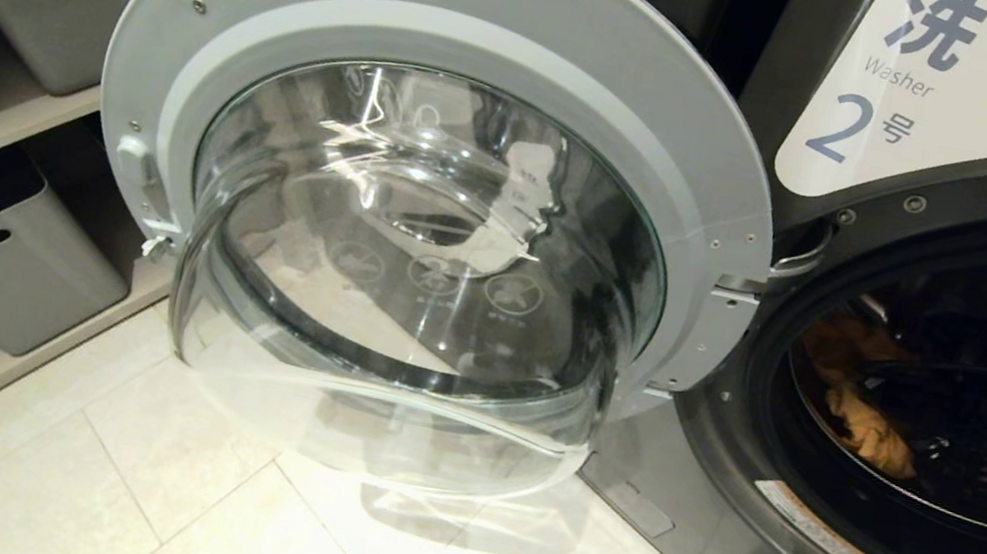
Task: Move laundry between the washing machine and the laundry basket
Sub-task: Pick a cloth and place it into the basket
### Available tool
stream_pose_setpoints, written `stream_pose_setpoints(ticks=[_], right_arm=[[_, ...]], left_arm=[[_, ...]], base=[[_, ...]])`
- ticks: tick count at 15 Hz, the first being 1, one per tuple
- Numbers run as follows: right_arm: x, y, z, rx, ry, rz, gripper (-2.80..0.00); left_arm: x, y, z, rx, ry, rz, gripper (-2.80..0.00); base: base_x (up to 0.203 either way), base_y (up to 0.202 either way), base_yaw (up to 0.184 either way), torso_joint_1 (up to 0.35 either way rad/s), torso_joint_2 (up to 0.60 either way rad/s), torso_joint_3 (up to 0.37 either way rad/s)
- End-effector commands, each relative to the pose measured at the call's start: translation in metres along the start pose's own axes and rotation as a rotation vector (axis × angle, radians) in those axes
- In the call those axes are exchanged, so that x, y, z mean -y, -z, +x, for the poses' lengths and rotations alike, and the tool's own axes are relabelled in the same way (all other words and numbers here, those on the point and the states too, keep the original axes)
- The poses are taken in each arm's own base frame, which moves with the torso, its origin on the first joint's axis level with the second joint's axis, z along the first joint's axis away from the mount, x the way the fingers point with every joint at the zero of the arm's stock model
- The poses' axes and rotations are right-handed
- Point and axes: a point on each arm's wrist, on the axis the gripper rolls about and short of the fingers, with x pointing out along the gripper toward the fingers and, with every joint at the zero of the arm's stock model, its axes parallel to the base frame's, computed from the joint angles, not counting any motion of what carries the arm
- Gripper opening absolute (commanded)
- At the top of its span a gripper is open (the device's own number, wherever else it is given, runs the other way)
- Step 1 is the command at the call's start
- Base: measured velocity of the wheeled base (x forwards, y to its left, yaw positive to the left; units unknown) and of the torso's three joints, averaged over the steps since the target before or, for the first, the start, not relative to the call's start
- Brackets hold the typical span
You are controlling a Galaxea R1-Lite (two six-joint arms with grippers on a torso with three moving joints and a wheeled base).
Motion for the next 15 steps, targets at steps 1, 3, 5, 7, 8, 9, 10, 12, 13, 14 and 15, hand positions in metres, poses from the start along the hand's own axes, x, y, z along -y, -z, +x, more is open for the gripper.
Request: stream_pose_setpoints(ticks=[1,3,5,7,8,9,10,12,13,14,15], right_arm=[[-0.001,-0.007,-0.033,0.042,-0.033,-0.030,-2.80],[0.004,-0.009,-0.063,0.089,-0.063,-0.088,-2.80],[0.013,-0.005,-0.093,0.104,-0.074,-0.143,-2.80],[0.024,0.008,-0.120,0.088,-0.076,-0.200,-2.80],[0.030,0.016,-0.135,0.077,-0.077,-0.221,-2.80],[0.036,0.024,-0.149,0.064,-0.078,-0.237,-2.80],[0.043,0.030,-0.162,0.054,-0.077,-0.248,-2.80],[0.056,0.036,-0.195,0.065,-0.090,-0.253,-2.80],[0.063,0.040,-0.211,0.073,-0.097,-0.254,-2.80],[0.072,0.044,-0.228,0.085,-0.106,-0.257,-2.80],[0.081,0.049,-0.243,0.096,-0.111,-0.262,-2.80]], left_arm=[[0.000,0.000,0.000,0.002,0.000,0.000,-2.80],[0.000,0.000,0.000,0.000,0.000,0.000,-2.80],[0.000,0.000,0.000,0.001,0.000,0.000,-2.80],[0.000,0.000,0.000,0.001,0.000,0.001,-2.80],[0.000,0.000,0.000,0.000,0.000,0.001,-2.80],[0.000,0.000,0.000,0.002,0.000,0.000,-2.80],[0.000,0.000,0.000,0.000,0.000,0.000,-2.80],[0.000,0.000,0.000,0.002,0.000,0.000,-2.80],[0.000,0.000,0.000,0.002,0.000,0.000,-2.80],[0.000,0.000,0.000,0.001,0.000,0.000,-2.80],[0.000,0.000,0.000,0.002,0.000,0.000,-2.80]], base=[[0.000,0.000,0.000,0.000,0.00,0.000],[0.000,0.000,0.000,0.000,0.00,0.000],[0.000,0.000,0.000,0.000,0.00,0.000],[0.000,0.000,0.000,0.000,0.00,0.000],[0.000,0.000,0.000,0.000,0.00,0.000],[0.000,0.000,0.000,0.000,0.00,0.000],[0.000,0.000,0.000,0.000,0.00,0.000],[0.000,0.000,0.000,0.000,0.00,0.000],[0.000,0.000,0.000,0.000,0.00,0.000],[0.000,0.000,0.000,0.000,0.00,0.000],[0.000,0.000,0.000,0.000,0.00,0.000]])
